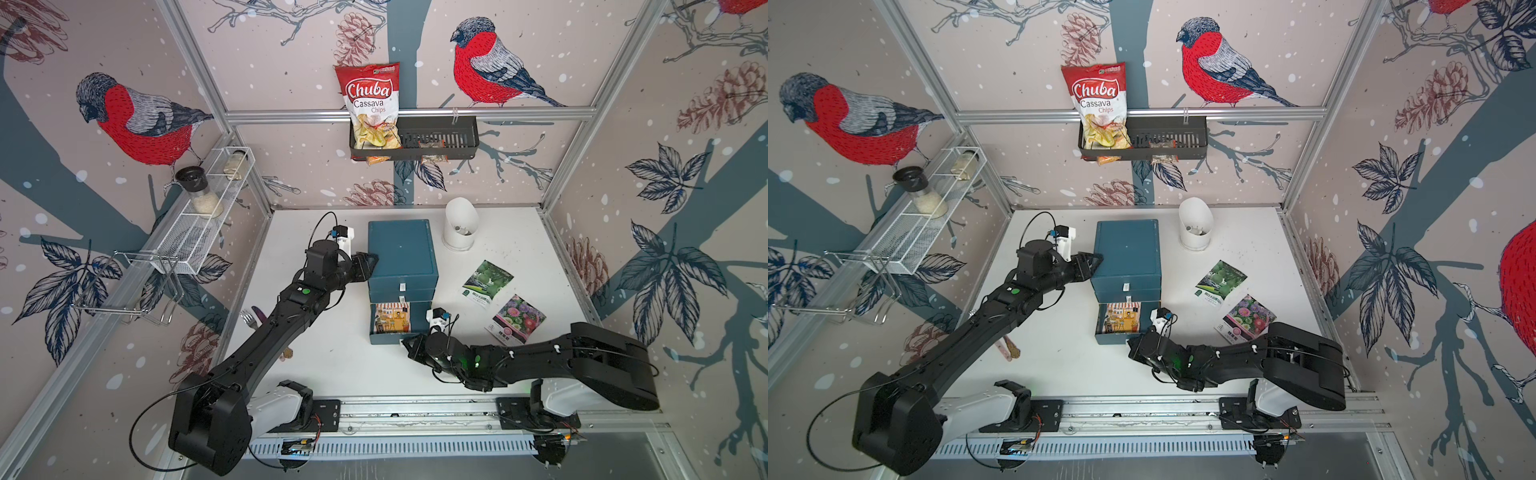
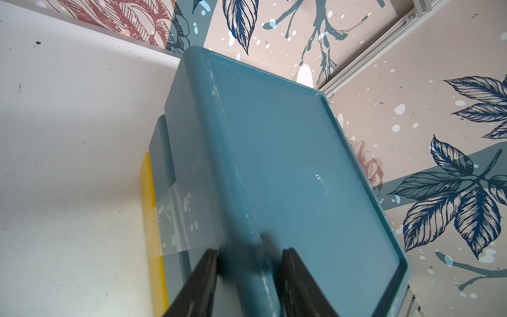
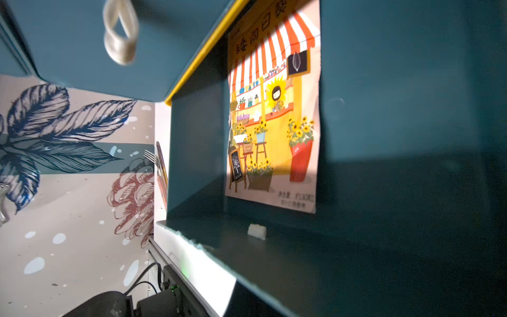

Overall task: Take the seed bags out of the drawer
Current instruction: Open the drawer in the storage box, then pick up the seed packet from the drawer.

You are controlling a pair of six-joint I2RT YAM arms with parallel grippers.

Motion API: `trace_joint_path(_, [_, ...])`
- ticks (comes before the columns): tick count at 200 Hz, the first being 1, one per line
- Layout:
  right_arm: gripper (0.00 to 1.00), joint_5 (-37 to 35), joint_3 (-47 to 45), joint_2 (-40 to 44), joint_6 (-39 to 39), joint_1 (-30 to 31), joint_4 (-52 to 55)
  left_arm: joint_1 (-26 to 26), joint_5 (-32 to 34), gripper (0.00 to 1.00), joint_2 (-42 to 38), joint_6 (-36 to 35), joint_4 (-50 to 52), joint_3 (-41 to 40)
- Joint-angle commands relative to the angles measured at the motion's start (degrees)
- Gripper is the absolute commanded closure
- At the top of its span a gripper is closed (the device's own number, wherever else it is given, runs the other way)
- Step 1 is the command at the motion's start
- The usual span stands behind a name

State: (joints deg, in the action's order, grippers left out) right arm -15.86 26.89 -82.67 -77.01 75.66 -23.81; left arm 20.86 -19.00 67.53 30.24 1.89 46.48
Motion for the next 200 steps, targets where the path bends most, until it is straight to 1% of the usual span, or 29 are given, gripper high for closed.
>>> trace_joint_path(1, [1.00,-4.4,0.7,2.3,-2.8,2.0,10.9,0.0,-0.9,0.58,0.3,1.5,12.7,-2.1])
trace_joint_path(21, [1.00,-4.8,1.1,3.3,-4.0,3.2,14.4,0.0,-1.3,0.58,-0.1,3.0,11.6,-3.0])
trace_joint_path(36, [1.00,-4.7,3.5,2.9,-3.5,4.0,18.3,0.0,-0.3,0.56,-0.3,2.7,12.0,-2.3])
trace_joint_path(40, [0.95,-5.2,4.6,2.8,-3.3,4.5,20.1,0.0,0.1,0.55,-0.4,2.5,12.4,-1.9])
trace_joint_path(48, [0.78,-6.9,7.4,2.6,-2.9,5.8,24.8,-0.1,0.7,0.53,-0.8,2.4,12.8,-1.3])
trace_joint_path(49, [0.78,-7.4,7.9,2.6,-2.9,6.0,25.6,-0.1,0.7,0.52,-0.9,2.4,12.8,-1.2])
trace_joint_path(59, [0.58,-10.5,11.9,2.4,-2.5,7.9,32.8,-0.1,0.4,0.49,-1.4,2.5,12.7,-0.3])
trace_joint_path(66, [0.49,-12.6,14.8,2.3,-2.7,9.2,38.2,-0.1,-0.1,0.48,-1.7,2.4,13.0,0.5])
trace_joint_path(76, [0.41,-15.7,18.7,2.1,-3.7,10.8,45.7,-0.1,-1.0,0.46,-1.9,2.1,13.8,2.2])
trace_joint_path(87, [0.37,-18.1,22.5,1.9,-4.8,11.6,53.3,-0.1,-1.8,0.45,-2.3,2.2,14.8,3.8])
trace_joint_path(97, [0.31,-19.6,25.3,1.7,-5.1,11.6,58.7,-0.1,-1.8,0.43,-3.2,2.1,15.4,4.7])
trace_joint_path(110, [0.28,-21.0,29.0,0.9,-3.3,11.1,62.6,-0.1,-1.3,0.41,-4.7,2.4,16.1,5.5])
trace_joint_path(124, [0.26,-21.4,31.4,-0.4,-0.2,9.4,63.2,-0.1,-1.2,0.40,-6.3,2.9,17.0,6.1])
trace_joint_path(140, [0.27,-18.6,32.8,-1.8,4.4,5.8,60.8,-0.1,-1.1,0.39,-8.8,3.8,17.7,5.8])
trace_joint_path(150, [0.28,-15.5,32.9,-2.5,7.8,3.2,57.6,-0.1,-0.7,0.38,-10.7,4.3,18.1,5.0])
trace_joint_path(161, [0.29,-12.8,32.9,-3.6,10.4,0.6,54.8,-0.1,0.1,0.38,-13.0,5.1,18.8,3.4])
trace_joint_path(177, [0.30,-11.8,33.0,-5.5,12.3,-1.6,53.0,-0.1,0.4,0.38,-16.9,6.7,18.9,0.0])
trace_joint_path(200, [0.32,-10.6,32.8,-7.8,14.1,-2.2,51.2,-0.1,-0.3,0.37,-22.0,9.1,18.3,-6.0])
